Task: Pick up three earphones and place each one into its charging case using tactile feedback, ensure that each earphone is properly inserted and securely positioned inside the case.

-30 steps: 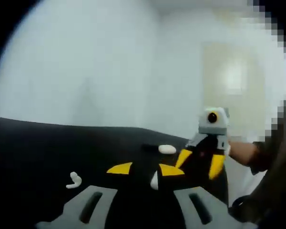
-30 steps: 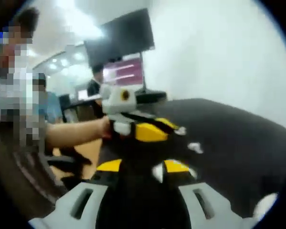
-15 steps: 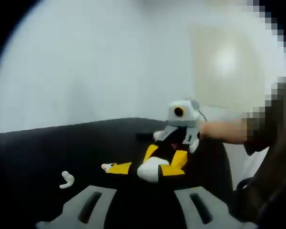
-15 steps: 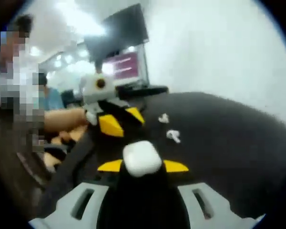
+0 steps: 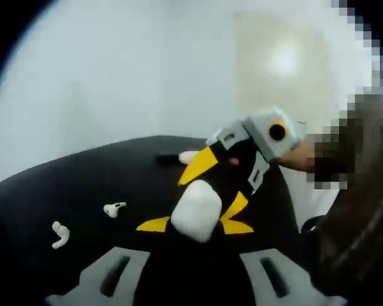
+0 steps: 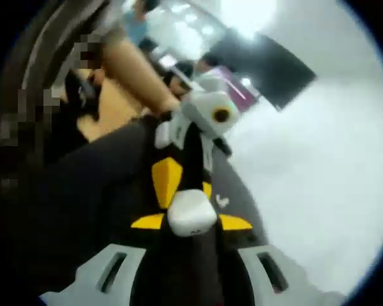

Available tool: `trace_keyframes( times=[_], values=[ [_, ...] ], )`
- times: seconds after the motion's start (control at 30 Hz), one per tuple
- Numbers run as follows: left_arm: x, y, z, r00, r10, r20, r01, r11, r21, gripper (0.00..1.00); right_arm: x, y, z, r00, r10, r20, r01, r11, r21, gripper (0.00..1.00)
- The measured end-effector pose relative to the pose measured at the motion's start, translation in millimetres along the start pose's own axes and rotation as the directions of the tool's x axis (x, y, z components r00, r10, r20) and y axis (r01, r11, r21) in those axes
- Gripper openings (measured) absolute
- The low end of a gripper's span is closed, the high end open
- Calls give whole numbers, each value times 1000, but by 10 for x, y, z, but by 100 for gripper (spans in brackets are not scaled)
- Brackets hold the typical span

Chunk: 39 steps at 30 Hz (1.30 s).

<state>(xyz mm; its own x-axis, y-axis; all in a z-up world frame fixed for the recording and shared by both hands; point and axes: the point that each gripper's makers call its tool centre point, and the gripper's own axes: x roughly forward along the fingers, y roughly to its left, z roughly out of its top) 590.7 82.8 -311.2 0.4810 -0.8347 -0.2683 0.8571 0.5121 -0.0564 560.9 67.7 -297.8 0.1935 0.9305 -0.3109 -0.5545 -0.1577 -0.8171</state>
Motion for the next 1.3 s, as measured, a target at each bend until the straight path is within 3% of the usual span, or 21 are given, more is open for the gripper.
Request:
trace_keyframes(
  times=[0.17,0.4,0.47,0.5,0.57,0.6,0.67,0.73,0.8,0.87,0.9,0.93,0.97,1.0,1.07,1.1,1.13,1.2,1.23,1.3],
  values=[
    [28,-182,43,999,-50,13,50,999,4,18,-104,11,-60,999,23,-41,-23,1000,-16,31],
    [34,-260,60,998,-57,16,57,998,23,15,-178,57,-169,998,59,-3,-58,983,172,30],
    [31,-285,61,998,-61,15,61,998,29,14,-210,71,-109,996,81,40,-88,961,262,31],
    [26,-306,56,998,-66,12,65,997,30,14,-233,50,-86,993,87,83,-110,938,330,31],
    [15,-342,60,997,-77,14,77,996,34,13,-277,43,25,977,111,180,-184,862,472,34],
    [13,-348,63,997,-78,17,77,996,34,13,-278,-34,43,973,80,218,-187,828,528,33],
    [13,-360,64,997,-80,18,79,996,36,13,-260,-166,12,967,44,250,-190,780,596,33],
    [13,-385,64,996,-82,19,81,996,36,13,-223,-250,-28,970,39,240,-179,783,596,27],
    [13,-387,62,997,-81,20,80,996,41,13,-175,-229,-15,962,77,262,-221,781,584,23],
    [14,-370,62,997,-76,22,75,996,50,13,-138,-91,38,941,160,297,-310,757,575,20],
    [14,-371,61,997,-73,23,72,996,56,14,-90,-84,2,945,159,286,-305,746,593,20],
    [19,-374,56,997,-72,21,70,996,60,14,-39,-52,-12,949,169,267,-299,754,585,19],
    [26,-350,50,998,-63,20,62,996,66,15,-28,-53,24,943,172,284,-313,744,591,18],
    [49,-312,24,999,-45,12,44,996,74,18,-10,-66,65,938,163,305,-327,704,630,18],
    [78,-243,-85,999,1,-49,6,990,139,21,31,-89,22,947,165,277,-314,670,673,17],
    [87,-259,-60,999,-12,-29,15,993,119,17,67,-104,-4,951,156,265,-301,656,693,17],
    [52,-226,-58,999,-6,-39,12,991,133,17,68,-69,19,944,175,280,-326,629,706,17],
    [10,-185,-54,999,-30,-31,34,993,114,16,80,-70,23,941,171,291,-337,543,769,17],
    [16,-196,-55,999,-35,-33,39,993,115,15,80,-67,31,938,174,298,-345,479,807,17],
    [32,-226,-58,999,-42,-35,46,992,119,15,58,-76,54,932,174,318,-362,389,847,17]
  ],
)
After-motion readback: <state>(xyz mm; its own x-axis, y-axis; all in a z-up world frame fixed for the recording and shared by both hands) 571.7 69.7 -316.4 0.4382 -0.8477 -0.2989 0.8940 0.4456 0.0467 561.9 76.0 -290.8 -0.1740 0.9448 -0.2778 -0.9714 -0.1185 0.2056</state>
